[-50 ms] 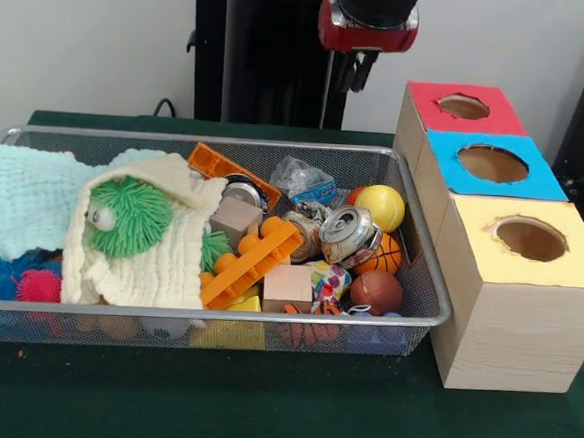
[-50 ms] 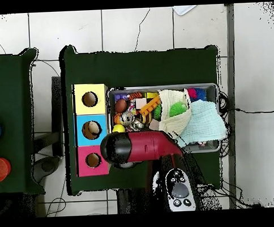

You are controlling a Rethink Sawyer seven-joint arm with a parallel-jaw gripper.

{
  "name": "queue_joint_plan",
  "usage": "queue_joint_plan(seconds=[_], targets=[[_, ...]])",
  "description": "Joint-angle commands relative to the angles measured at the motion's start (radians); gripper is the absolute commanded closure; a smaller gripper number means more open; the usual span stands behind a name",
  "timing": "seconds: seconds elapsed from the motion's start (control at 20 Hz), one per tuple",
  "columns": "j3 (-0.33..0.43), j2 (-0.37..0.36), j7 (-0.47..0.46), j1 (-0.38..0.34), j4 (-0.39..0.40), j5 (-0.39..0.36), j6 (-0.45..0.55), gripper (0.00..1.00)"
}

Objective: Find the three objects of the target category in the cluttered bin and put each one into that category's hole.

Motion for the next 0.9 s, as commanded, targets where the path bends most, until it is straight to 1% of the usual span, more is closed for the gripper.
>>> queue_joint_plan(seconds=[0.05,0.15,0.2,0.25,0.35,0.65,0.8,0.9], targets=[[0.055,0.066,0.13,0.021,-0.002,-0.042,-0.213,0.0],[0.043,0.087,0.114,0.012,0.003,-0.07,-0.281,0.0],[0.041,0.112,0.101,0.006,0.001,-0.082,-0.317,0.0],[0.036,0.121,0.1,-0.004,0.017,-0.081,-0.342,0.0],[0.018,0.149,0.101,-0.004,0.021,-0.086,-0.372,0.0],[-0.009,0.202,0.084,0.007,0.008,-0.096,-0.385,0.0],[-0.028,0.238,0.084,0.013,-0.002,-0.116,-0.401,0.0],[-0.041,0.251,0.078,0.016,0.001,-0.13,-0.385,0.0]])
